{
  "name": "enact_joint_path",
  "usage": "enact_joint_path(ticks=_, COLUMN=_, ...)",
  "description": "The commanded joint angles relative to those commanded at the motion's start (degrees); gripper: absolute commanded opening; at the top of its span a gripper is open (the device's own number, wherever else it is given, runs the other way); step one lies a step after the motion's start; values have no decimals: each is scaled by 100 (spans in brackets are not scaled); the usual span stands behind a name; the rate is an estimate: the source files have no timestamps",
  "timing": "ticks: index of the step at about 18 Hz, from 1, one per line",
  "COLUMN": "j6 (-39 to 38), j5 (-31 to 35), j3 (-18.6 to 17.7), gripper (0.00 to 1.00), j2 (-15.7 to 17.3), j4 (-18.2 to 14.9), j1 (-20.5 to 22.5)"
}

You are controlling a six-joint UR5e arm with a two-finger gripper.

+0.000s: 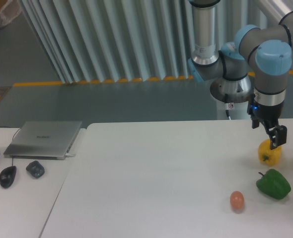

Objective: Place the yellow pepper in a basket
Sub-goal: 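Lower the open gripper onto the yellow pepper's stem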

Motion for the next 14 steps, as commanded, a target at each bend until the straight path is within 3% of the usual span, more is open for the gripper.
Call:
enact_joint_path(ticks=10, j6=-79, j5=-35, j3=-140, gripper=100, j2=9, j4=17, j1=-141)
enact_joint_path(ticks=14, j6=-88, j5=-53, j3=-720, gripper=100, j2=167, j4=868, j1=-141)
